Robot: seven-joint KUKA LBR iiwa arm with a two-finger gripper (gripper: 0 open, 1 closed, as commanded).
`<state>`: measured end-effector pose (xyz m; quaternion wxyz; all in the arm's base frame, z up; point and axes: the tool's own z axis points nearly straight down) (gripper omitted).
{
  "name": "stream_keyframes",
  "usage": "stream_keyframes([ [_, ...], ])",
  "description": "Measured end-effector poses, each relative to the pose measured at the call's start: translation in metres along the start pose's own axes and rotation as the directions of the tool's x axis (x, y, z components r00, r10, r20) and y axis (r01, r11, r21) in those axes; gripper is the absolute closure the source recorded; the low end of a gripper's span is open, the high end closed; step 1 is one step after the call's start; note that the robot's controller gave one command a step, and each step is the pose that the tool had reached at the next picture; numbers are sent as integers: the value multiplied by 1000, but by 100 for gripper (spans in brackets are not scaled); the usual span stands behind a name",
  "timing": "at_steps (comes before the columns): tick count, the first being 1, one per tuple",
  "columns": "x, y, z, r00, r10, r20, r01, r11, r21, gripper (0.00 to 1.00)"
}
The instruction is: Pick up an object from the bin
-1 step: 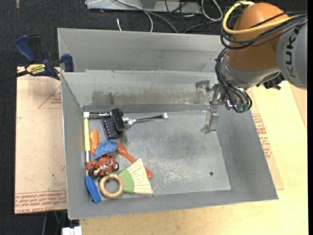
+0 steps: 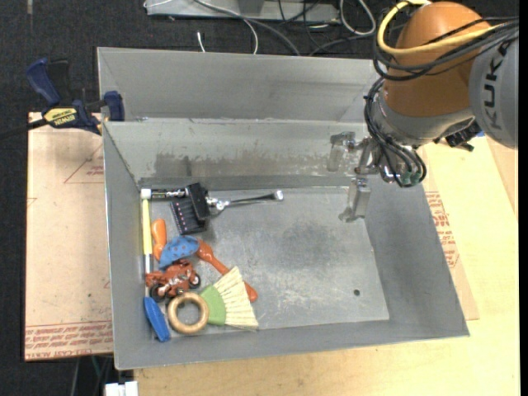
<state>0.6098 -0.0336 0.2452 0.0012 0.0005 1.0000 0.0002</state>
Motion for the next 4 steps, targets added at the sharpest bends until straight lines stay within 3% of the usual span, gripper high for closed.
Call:
stream_keyframes([
  [1,-9,13,81,999,55,4,-55,999,-2,0],
  [3,-15,40,106,989,145,1,-145,989,-3,0],
  [4,-42,110,178,991,133,-4,-133,991,-3,0],
])
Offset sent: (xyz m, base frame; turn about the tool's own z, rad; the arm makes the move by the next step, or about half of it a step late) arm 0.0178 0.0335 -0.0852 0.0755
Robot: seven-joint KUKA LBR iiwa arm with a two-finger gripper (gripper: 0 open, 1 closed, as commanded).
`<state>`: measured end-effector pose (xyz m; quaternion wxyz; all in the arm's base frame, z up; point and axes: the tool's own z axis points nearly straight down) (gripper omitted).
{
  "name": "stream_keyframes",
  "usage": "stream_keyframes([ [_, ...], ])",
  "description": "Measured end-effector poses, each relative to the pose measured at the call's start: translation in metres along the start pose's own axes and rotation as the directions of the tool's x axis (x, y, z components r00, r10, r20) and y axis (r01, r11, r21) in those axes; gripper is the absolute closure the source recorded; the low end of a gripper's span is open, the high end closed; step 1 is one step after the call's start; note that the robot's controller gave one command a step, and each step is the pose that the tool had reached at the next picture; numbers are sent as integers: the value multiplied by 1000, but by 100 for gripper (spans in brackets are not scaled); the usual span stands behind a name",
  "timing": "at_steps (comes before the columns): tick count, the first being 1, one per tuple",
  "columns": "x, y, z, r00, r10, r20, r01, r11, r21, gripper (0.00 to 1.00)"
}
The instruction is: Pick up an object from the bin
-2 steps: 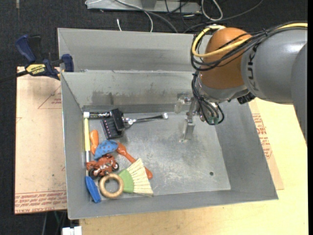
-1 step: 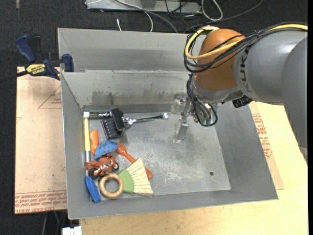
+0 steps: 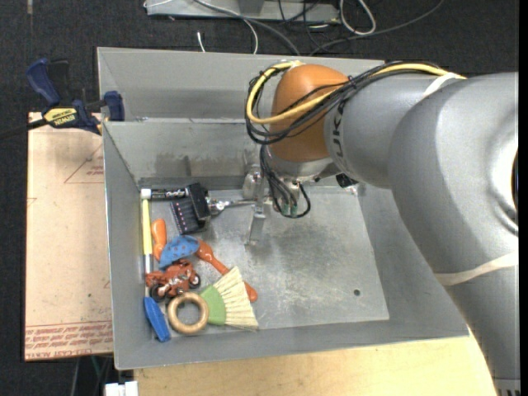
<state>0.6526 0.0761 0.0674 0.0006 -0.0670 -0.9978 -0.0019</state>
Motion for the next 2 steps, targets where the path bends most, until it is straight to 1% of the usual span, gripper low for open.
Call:
stream_keyframes([
  [1,1,-4,-4,993,118,22,-118,993,-3,100],
  [2,1,-4,-4,993,117,22,-117,993,-3,100],
])
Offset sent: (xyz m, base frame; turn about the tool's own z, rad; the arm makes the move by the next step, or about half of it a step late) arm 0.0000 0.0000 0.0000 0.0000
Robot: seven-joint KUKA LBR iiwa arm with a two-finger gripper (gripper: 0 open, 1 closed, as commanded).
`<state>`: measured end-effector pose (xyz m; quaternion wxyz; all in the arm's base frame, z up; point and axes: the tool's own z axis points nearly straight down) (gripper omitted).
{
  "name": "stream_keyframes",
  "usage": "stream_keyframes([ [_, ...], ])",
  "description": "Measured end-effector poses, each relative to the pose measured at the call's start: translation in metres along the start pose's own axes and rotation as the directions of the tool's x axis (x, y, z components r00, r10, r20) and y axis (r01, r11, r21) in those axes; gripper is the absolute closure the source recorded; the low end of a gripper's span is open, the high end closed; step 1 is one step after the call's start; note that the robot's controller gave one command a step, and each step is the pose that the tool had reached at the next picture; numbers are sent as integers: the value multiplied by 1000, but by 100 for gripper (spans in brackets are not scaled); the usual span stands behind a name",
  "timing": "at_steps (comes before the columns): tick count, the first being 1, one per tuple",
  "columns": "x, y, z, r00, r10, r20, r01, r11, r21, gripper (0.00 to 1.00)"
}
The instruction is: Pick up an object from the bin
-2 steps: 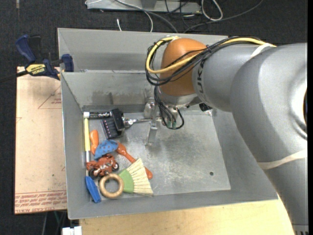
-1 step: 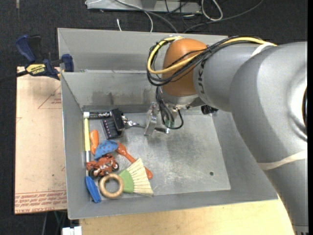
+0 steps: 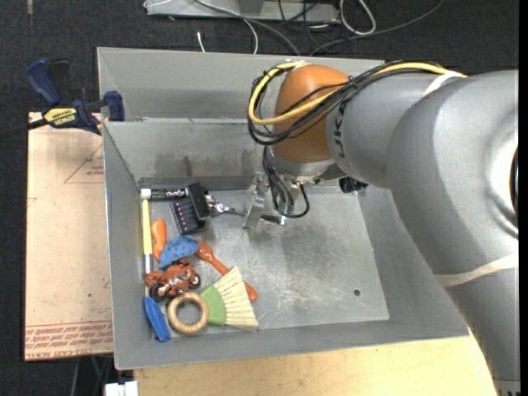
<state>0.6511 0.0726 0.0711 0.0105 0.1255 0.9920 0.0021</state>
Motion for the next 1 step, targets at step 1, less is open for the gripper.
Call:
stream_keyframes([
  [1,3,-1,-23,1000,0,-10,0,1000,3,100],
])
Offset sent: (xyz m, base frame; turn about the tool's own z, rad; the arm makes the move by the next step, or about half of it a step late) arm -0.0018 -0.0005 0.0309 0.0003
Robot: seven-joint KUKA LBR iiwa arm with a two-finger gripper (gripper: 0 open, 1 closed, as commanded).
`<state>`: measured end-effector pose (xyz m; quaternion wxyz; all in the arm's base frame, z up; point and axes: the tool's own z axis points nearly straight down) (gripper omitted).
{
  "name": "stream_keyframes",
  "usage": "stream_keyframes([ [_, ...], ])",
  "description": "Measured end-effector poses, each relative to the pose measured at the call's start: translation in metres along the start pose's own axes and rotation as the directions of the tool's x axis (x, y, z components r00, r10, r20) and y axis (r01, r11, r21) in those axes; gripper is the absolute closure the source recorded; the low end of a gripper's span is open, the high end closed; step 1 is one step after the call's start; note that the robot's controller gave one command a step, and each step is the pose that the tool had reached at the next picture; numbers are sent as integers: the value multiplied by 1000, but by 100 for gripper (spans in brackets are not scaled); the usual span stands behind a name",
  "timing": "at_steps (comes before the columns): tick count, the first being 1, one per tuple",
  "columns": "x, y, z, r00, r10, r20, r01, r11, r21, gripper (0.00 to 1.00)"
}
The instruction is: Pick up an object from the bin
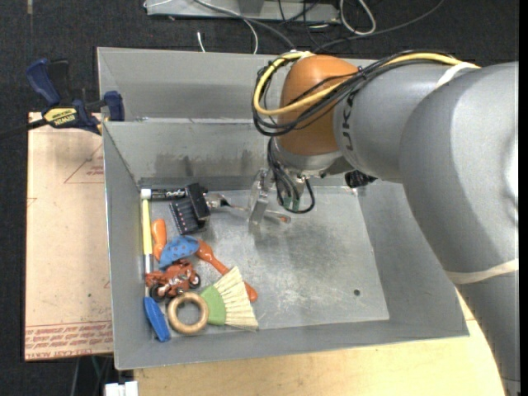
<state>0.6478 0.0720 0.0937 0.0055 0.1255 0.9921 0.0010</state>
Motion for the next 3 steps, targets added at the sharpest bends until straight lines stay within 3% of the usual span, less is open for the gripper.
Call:
stream_keyframes([
  [1,-4,1,-46,1000,-1,12,1,1000,-5,100],
  [3,-4,1,-83,1000,-1,11,1,1000,-5,100],
])
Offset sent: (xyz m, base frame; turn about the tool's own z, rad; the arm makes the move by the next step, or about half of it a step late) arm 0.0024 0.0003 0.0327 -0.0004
